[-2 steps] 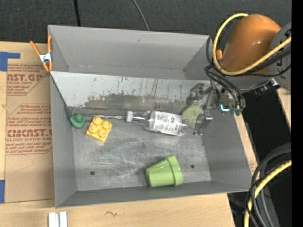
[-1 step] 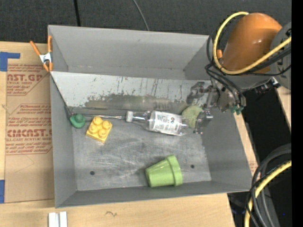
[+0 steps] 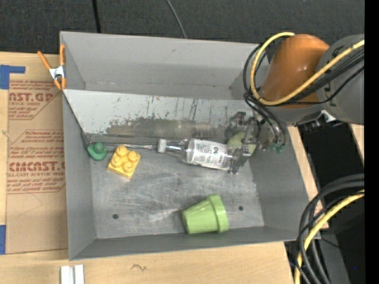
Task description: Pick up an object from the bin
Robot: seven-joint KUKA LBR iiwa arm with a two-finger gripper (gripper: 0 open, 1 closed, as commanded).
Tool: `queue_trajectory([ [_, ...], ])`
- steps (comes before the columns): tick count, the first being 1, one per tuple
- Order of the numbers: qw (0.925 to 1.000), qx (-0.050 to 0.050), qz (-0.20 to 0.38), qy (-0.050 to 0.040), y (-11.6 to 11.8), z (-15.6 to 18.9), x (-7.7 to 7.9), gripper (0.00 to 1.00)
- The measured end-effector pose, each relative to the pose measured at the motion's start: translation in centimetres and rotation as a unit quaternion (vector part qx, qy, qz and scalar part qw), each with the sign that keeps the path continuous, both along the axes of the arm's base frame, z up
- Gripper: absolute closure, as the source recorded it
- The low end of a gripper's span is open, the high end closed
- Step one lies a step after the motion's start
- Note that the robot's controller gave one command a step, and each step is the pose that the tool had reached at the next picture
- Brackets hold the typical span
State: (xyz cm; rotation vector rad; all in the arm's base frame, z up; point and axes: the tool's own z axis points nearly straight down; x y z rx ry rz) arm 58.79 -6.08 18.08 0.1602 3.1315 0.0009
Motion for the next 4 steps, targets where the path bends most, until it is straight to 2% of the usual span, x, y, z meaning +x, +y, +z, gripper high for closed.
queue_trajectory([
  [1,1.0000,0.000,0.004,0.0034,0.6,-2.2,0.2,0.00],
  [2,0.9980,0.000,-0.063,-0.0003,2.7,-4.7,0.3,0.00],
  [3,0.9912,0.001,-0.132,0.0011,3.1,-10.7,0.1,0.00],
  [4,0.9902,0.001,-0.140,-0.0006,3.1,-12.1,0.9,1.00],
])
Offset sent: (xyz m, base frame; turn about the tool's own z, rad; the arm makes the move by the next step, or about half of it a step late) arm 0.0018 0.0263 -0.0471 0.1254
